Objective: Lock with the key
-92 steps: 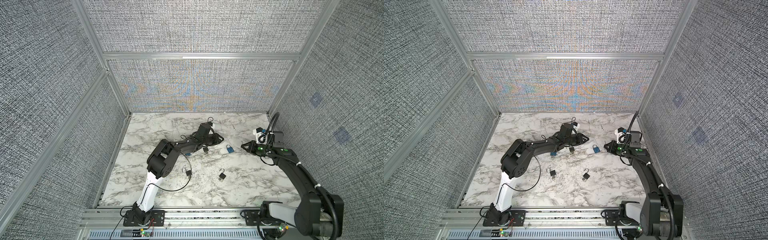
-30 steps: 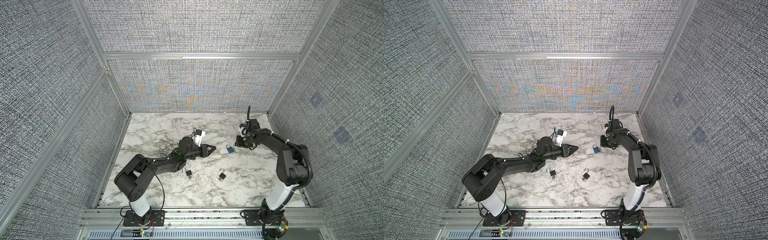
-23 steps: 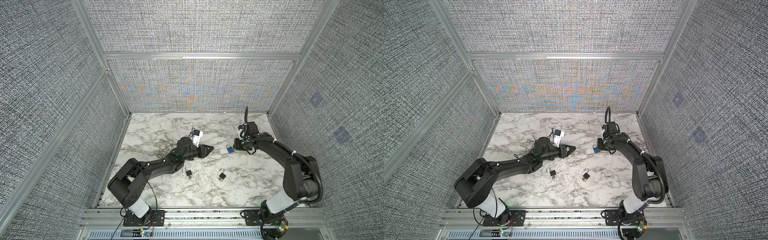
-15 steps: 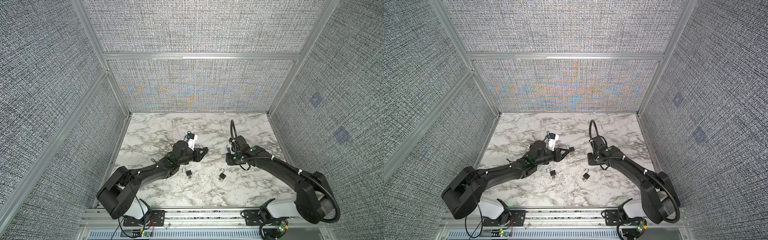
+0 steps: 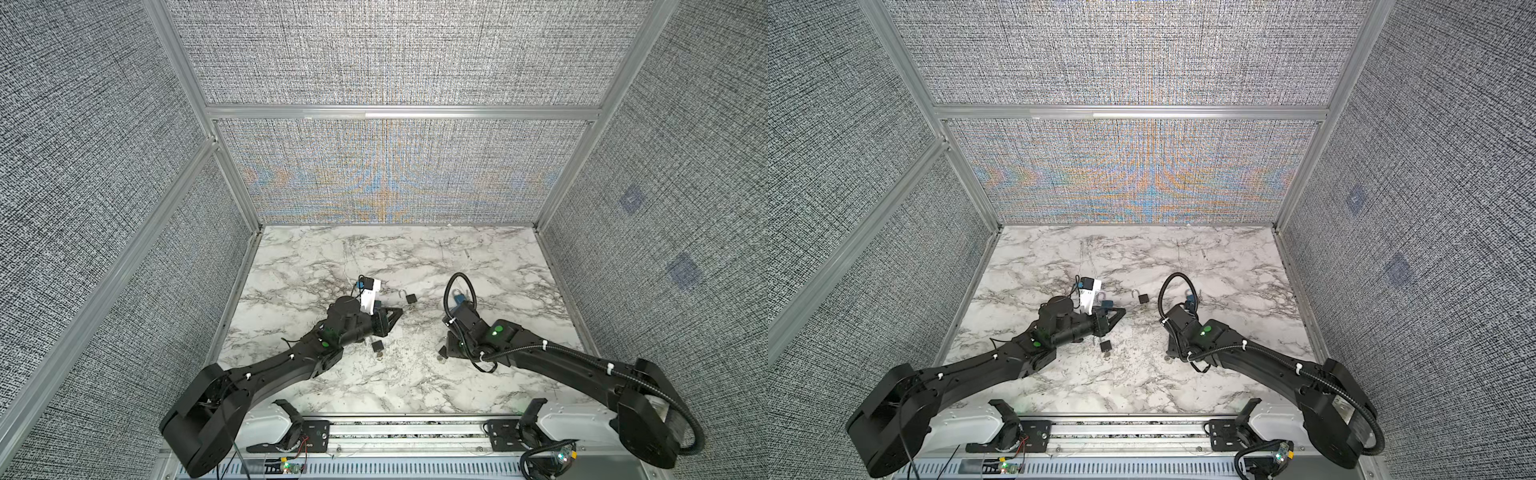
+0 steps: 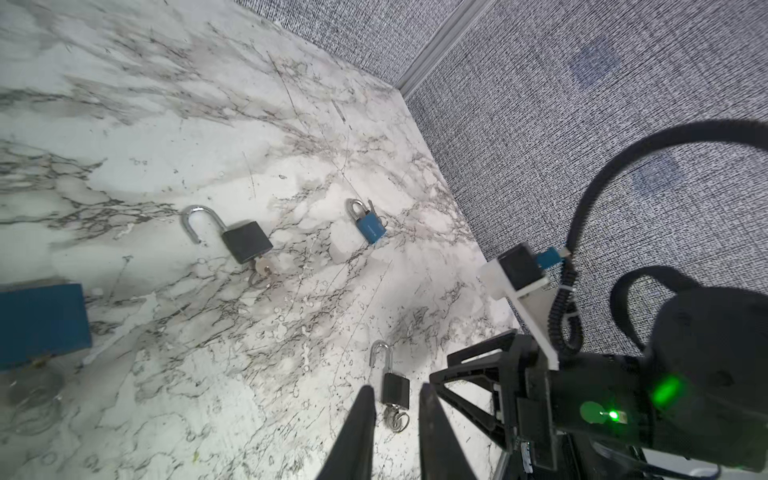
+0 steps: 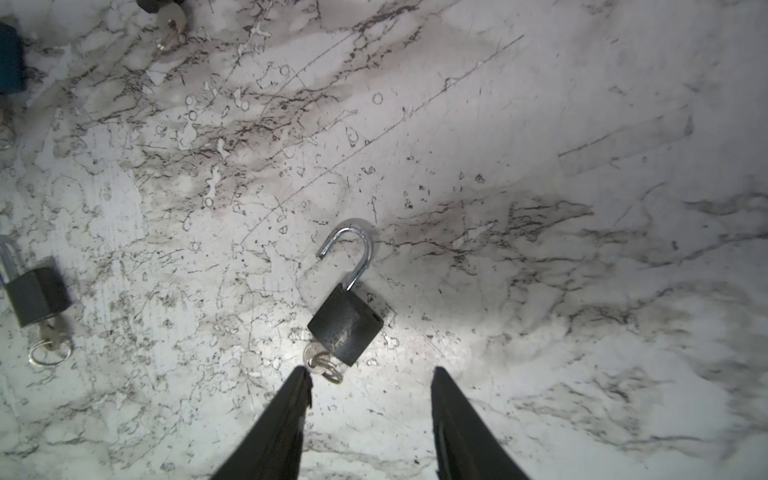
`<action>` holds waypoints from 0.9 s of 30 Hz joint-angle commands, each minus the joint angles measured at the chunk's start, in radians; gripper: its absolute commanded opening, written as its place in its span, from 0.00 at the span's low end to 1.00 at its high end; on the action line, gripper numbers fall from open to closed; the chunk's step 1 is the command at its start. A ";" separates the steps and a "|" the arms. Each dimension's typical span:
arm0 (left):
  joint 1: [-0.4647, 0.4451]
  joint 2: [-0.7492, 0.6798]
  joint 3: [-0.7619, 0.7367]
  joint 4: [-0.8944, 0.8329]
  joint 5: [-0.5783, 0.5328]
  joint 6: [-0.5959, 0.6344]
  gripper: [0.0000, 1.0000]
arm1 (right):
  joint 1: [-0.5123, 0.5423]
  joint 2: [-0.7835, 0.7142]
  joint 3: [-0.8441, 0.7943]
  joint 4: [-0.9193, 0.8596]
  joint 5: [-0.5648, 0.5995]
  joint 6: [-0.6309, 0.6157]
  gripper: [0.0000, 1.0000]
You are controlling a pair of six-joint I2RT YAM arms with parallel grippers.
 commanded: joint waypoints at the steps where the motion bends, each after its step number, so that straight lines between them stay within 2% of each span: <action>1: 0.001 -0.043 -0.016 0.003 -0.036 0.013 0.23 | 0.026 0.038 0.002 0.046 0.037 0.115 0.50; 9: 0.001 -0.136 -0.077 0.012 -0.099 0.020 0.23 | 0.040 0.137 0.019 0.059 0.053 0.198 0.51; 19: 0.001 -0.127 -0.082 0.027 -0.095 0.024 0.23 | 0.042 0.231 0.050 0.043 0.067 0.209 0.50; 27: 0.002 -0.111 -0.076 0.029 -0.091 0.022 0.24 | 0.045 0.258 0.051 0.005 0.063 0.208 0.39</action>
